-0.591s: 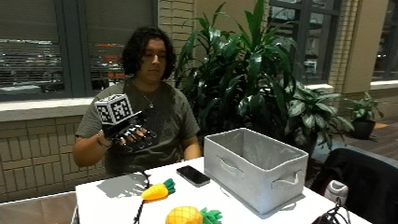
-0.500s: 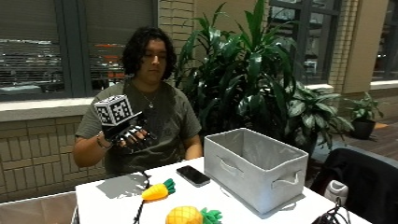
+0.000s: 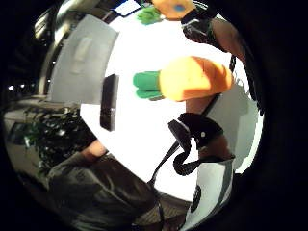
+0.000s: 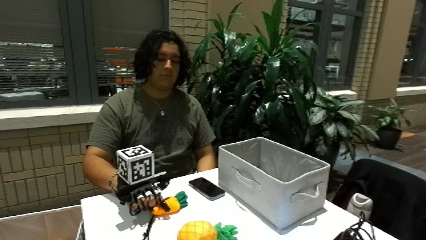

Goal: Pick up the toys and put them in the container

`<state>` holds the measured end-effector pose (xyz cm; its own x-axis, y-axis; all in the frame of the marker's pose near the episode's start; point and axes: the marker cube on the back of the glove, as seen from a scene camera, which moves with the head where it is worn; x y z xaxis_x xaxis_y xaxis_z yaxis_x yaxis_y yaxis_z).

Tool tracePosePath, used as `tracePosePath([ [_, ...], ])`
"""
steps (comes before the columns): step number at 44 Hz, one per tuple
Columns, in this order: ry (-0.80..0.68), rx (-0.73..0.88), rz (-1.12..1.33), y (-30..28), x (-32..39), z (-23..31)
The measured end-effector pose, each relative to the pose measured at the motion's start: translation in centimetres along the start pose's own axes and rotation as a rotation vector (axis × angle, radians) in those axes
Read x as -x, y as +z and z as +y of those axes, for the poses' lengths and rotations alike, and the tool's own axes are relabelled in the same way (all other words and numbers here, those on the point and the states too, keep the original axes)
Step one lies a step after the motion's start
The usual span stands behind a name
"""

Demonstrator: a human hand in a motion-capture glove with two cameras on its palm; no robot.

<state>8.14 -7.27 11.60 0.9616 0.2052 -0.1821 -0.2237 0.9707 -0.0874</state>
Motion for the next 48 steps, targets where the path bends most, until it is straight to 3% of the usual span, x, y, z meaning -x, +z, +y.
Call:
tracePosePath([
  [8,-0.007,-0.239,-0.052,-2.4,2.2,-1.9],
  [17,-0.248,-0.502,-0.161,-16.5,17.6,-1.7],
  [21,-0.324,-0.433,-0.235,-20.6,24.2,-4.3],
  [27,-0.319,-0.249,-0.291,-19.4,27.7,-8.4],
  [34,-0.218,-0.266,-0.224,-16.2,23.7,-12.4],
  [41,0.031,-0.211,-0.227,-12.3,12.7,-18.4],
  [48,0.131,-0.126,-0.113,-5.4,3.1,-23.1],
])
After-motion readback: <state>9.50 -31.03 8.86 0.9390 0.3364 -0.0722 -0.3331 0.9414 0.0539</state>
